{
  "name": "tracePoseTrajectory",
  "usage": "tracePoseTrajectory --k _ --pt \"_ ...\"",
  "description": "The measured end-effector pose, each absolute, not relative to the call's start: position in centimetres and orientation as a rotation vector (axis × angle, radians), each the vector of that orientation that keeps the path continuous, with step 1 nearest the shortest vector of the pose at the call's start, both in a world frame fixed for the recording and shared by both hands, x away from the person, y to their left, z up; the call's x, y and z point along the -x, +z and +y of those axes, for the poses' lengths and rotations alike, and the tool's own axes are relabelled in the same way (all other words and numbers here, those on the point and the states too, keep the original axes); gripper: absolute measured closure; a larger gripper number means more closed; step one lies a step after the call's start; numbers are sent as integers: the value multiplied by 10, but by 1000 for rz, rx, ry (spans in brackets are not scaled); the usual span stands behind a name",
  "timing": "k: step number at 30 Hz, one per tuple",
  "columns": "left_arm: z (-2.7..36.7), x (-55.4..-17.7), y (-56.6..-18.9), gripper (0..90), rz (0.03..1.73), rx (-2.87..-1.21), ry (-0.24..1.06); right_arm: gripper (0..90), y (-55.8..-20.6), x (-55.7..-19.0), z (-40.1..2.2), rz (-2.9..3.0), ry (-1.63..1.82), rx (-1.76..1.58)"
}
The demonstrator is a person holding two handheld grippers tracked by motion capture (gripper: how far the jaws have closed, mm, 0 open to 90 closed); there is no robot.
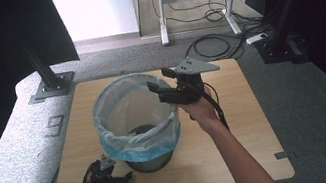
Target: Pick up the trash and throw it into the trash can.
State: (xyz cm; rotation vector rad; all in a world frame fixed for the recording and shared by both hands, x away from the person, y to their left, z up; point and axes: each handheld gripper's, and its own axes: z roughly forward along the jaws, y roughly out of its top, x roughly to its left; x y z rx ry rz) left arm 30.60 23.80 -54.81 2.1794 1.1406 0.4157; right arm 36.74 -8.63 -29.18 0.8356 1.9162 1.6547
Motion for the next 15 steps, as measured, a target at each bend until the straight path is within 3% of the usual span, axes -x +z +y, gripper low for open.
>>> tracePoseTrajectory --k 15 --pt "238 -306 -548 14 1142 -2179 416 346 -312 -354 -133 1903 1566 -874"
